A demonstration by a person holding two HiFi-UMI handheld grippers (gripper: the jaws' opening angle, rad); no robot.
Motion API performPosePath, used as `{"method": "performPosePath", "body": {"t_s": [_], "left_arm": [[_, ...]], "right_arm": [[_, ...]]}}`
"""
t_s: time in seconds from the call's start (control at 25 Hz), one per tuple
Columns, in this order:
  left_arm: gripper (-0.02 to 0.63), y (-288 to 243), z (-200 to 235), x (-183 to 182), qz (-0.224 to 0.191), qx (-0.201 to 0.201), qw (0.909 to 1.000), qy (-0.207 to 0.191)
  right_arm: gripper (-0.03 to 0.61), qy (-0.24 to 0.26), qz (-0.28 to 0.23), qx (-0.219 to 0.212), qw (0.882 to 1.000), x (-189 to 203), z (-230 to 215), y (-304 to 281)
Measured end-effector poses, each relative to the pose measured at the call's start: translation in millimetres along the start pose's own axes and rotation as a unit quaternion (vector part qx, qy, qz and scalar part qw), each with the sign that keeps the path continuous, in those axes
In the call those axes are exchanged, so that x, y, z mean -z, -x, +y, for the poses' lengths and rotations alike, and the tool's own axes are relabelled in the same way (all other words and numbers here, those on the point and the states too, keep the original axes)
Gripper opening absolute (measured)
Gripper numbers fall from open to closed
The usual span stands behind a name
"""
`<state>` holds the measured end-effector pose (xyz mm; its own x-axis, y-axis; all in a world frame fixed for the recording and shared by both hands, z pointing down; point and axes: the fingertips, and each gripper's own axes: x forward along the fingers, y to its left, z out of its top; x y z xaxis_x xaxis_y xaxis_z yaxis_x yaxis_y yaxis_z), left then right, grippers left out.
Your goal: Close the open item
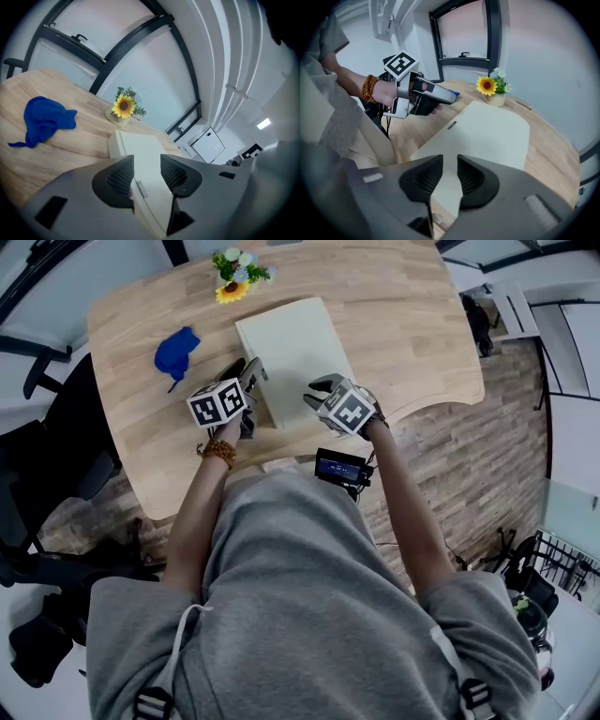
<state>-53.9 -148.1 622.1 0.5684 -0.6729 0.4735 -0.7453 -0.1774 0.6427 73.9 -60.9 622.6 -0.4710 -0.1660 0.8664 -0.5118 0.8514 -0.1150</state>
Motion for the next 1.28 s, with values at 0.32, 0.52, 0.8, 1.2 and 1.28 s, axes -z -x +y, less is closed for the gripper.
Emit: {"method": "performPosePath", "body": {"t_s": [0.32,0.52,0.8,1.2,1.28], "left_arm": [[0.169,23,-9,-34,-0.043,0.002,0.9990,-0.012],[0.166,37,-32,-65,-0.076,0.021,0.9960,-0.041],[0.160,28,-40,-63,-0.069,0.014,0.9952,-0.069],[0.161,-7,29,11,0.023,-0.064,0.9976,-0.011],[0.161,-8,34,20,0.032,-0.067,0.9972,-0.005]], "right_arm": [[0.106,0.041,-0.031,0.015,0.999,-37,-4,16],[0.106,0.067,-0.049,0.023,0.996,-60,-5,26],[0.094,0.056,-0.008,0.075,0.996,-34,-27,-6],[0.149,0.145,-0.008,0.048,0.988,-31,-3,-59],[0.152,0.151,0.013,0.025,0.988,-22,4,-65]]}}
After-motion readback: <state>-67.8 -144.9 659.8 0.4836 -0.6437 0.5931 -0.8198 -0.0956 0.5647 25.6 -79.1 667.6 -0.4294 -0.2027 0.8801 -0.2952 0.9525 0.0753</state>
